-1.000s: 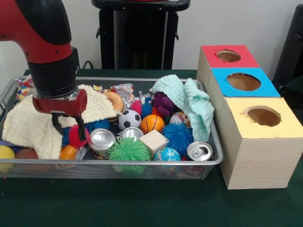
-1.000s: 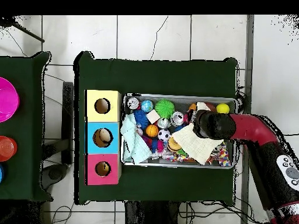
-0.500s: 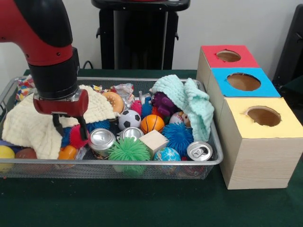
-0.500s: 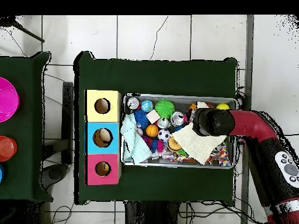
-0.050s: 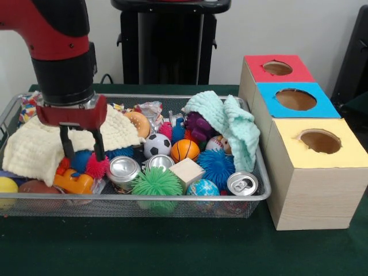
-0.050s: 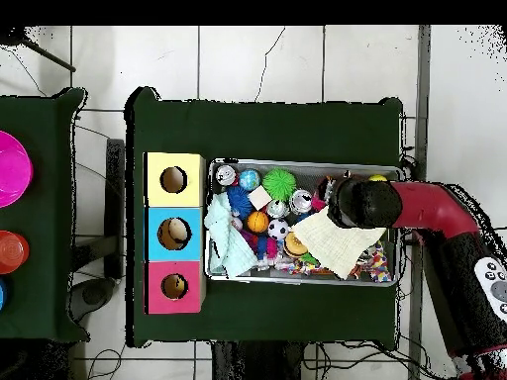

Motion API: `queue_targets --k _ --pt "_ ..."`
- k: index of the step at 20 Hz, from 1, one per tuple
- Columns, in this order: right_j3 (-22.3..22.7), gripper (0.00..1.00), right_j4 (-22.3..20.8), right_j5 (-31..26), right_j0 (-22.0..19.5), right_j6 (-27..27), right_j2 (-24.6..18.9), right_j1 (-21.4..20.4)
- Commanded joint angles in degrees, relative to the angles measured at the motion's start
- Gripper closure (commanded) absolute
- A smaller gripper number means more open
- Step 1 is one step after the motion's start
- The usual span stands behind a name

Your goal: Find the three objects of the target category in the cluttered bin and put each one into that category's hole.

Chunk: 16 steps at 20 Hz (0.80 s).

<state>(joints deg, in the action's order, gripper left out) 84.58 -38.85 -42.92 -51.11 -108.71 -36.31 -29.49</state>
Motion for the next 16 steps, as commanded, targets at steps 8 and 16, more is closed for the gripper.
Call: queue_targets --k 8,16 --pt "4.34 0.0 5.51 -11.05 0.76 10.61 -0.23 -9.08" --pt "5.4 0.0 2.76 -4.49 0.47 9.51 0.62 -5.5"
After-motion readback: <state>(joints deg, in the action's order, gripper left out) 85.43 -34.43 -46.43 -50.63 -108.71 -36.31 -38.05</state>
